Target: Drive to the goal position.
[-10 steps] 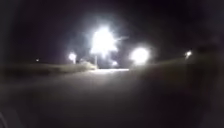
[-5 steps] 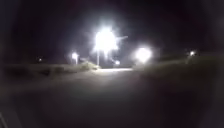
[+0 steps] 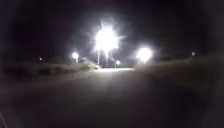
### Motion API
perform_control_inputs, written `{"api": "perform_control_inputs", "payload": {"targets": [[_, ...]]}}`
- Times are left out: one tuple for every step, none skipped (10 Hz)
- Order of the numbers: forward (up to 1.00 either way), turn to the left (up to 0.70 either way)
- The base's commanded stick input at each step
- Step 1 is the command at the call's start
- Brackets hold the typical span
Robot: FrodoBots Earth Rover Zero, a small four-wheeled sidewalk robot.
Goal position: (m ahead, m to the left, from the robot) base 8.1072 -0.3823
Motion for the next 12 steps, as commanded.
{"api": "perform_control_inputs", "payload": {"targets": [[0.7, 0.0], [0.7, 0.0], [0.7, 0.0], [0.7, 0.0], [0.7, 0.0], [0.7, 0.0], [0.7, 0.0], [0.7, 0.0], [0.7, 0.0], [0.7, 0.0], [0.7, 0.0], [0.7, 0.0]]}}
